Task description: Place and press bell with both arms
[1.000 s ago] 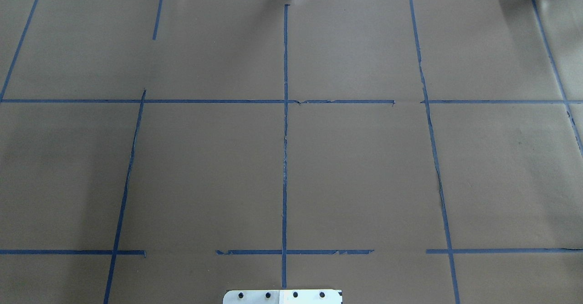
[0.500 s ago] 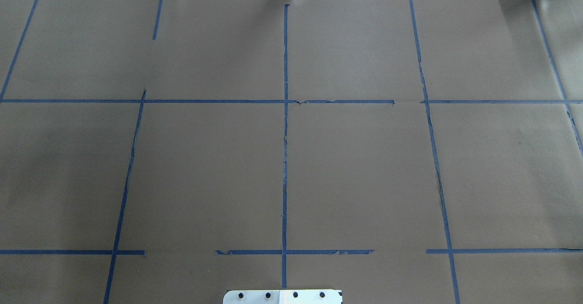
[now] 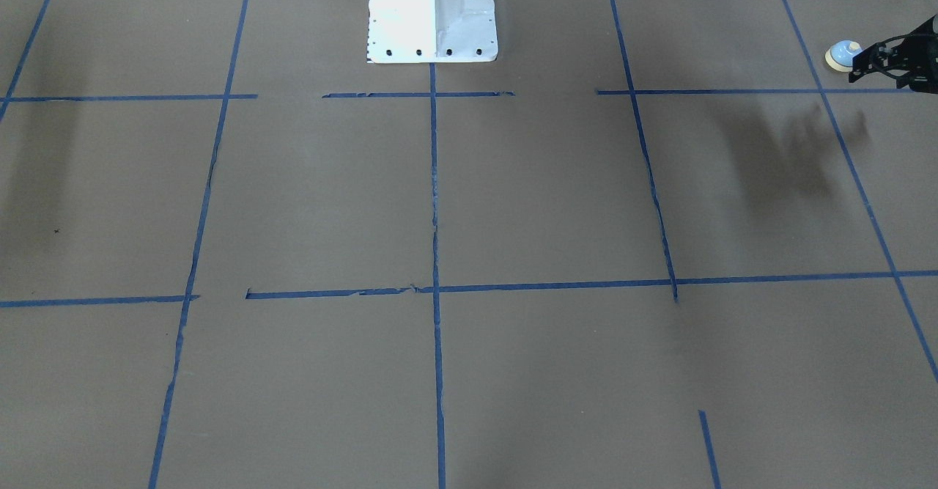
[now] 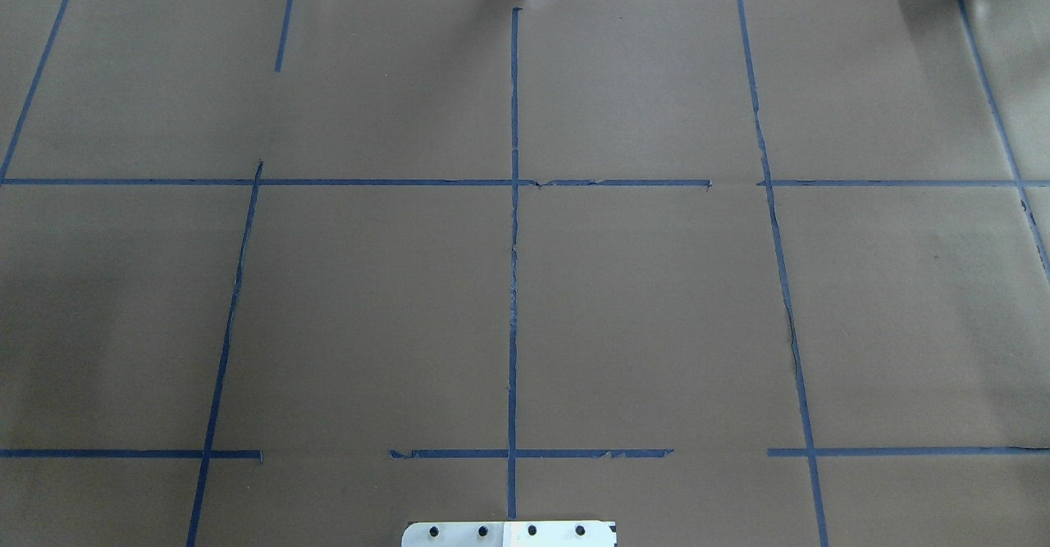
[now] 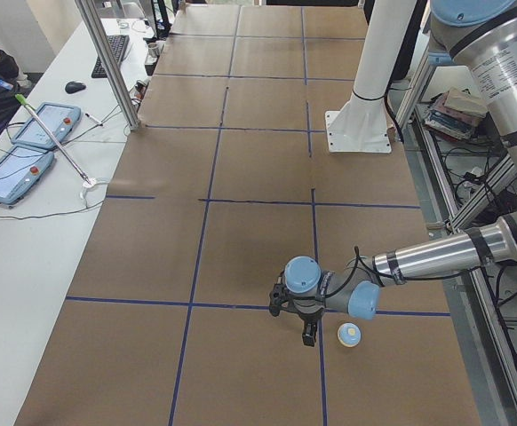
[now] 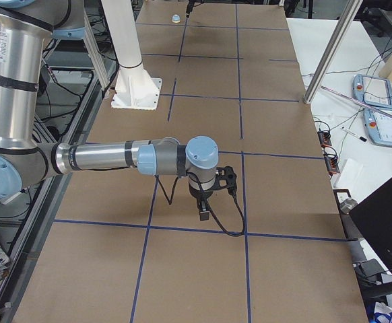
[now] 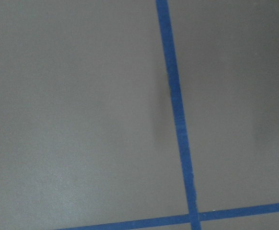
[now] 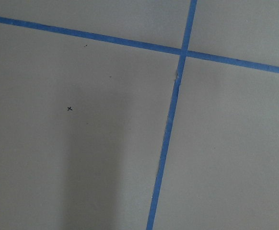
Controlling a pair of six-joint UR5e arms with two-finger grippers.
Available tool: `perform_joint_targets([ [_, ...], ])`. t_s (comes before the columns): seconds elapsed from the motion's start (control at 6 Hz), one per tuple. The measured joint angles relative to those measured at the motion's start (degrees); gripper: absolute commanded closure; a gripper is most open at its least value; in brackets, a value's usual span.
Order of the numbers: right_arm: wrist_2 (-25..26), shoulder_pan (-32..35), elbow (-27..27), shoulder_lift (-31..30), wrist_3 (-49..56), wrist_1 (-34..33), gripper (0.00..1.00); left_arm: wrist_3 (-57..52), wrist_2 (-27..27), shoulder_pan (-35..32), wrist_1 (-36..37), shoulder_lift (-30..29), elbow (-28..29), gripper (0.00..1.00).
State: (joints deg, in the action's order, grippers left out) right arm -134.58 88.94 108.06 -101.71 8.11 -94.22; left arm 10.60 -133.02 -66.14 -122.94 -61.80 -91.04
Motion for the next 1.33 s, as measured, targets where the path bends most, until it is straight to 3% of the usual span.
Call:
perform_joint_targets([
  [1.33, -0.04, 0.00, -0.07, -0.11, -0.10, -0.02, 0.00, 0.21, -3.21, 7.61, -1.58, 2.12, 2.75, 0.00],
])
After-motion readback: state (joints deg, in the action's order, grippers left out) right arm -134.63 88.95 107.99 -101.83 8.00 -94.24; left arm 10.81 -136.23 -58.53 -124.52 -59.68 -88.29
